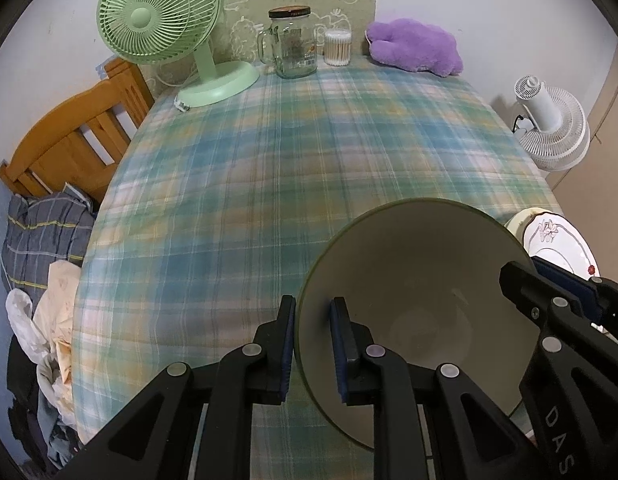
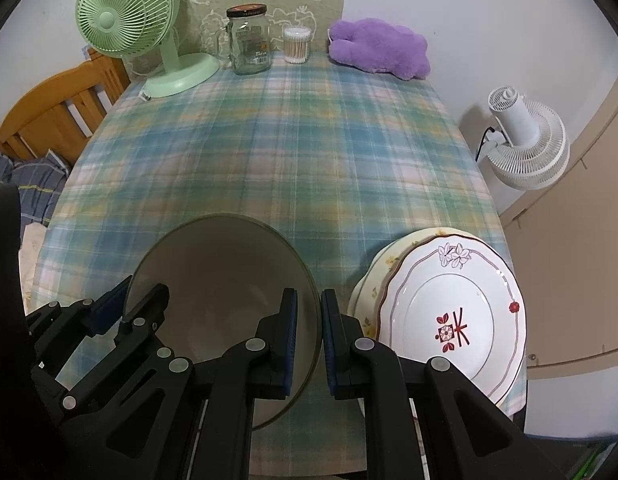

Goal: Organize plates and bowls

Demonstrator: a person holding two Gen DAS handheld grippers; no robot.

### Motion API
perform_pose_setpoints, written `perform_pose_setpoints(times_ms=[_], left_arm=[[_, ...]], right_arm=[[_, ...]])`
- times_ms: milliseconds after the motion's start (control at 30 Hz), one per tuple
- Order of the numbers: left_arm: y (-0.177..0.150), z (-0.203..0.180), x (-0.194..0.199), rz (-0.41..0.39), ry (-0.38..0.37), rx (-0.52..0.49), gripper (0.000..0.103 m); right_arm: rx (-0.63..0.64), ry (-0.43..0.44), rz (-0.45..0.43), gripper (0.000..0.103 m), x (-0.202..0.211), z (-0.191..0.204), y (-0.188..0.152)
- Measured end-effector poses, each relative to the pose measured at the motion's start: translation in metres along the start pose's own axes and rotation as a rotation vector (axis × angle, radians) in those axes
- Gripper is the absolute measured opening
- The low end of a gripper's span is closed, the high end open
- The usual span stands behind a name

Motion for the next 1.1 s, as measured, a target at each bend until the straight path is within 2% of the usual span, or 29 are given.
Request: perform_pose_setpoints(times_ms=[233, 267, 367, 467, 600, 633, 667, 767, 867, 1100], left_arm=[[-0.003, -0.001, 0.001, -0.006, -0.002, -0.012, 0.015], [-0.003, -0.001, 0.001, -0.005, -0.007, -0.014, 0.018], [-0.004, -0.006, -0.001, 0.018, -0.054, -0.048, 0.037], [-0.008, -0.008, -0.003, 0.032, -0.077, -0.051, 0.043], [-0.013, -0.007, -0.003, 0.049, -0.118, -0.048, 0.059], [-0.014, -0.007, -0.002, 0.048, -0.124, -0.048, 0.061], [-0.015, -0.006, 0.000, 0.044, -0.133, -0.049, 0.066], [-0.015, -0.006, 0.005, 0.027, -0.152, -0.053, 0.077], [-0.015, -0.005, 0.008, 0.022, -0.157, -0.041, 0.083], [-0.008, -0.011, 0.003, 0.041, -0.141, -0.018, 0.090]], right_arm=[[-0.008, 0.002, -0.004, 0.015, 0.000, -0.001, -0.003], [-0.012, 0.004, -0.004, 0.015, 0.000, -0.001, -0.004], [-0.025, 0.011, -0.003, 0.015, 0.000, -0.002, -0.005], [-0.039, 0.039, 0.029, 0.016, -0.005, -0.005, -0.008], [-0.058, 0.070, 0.055, 0.020, -0.007, -0.009, -0.014], [-0.058, 0.076, 0.057, 0.025, -0.005, -0.010, -0.016], [-0.059, 0.080, 0.055, 0.035, -0.004, -0.010, -0.017], [-0.063, 0.101, 0.036, 0.056, 0.002, -0.012, -0.019], [-0.072, 0.108, 0.019, 0.063, 0.006, -0.016, -0.017], [-0.109, 0.200, 0.054, 0.063, -0.011, -0.030, -0.008]])
Point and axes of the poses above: each gripper's, at about its wrist camera, not at the fingertips, and x roughly against the way its jaws point, z to its left, y to its top, the point moved 5 cm from there along -x, roughly the way its jaws point, and after that the axes turned 13 degrees about z, right-handed, at the moved point
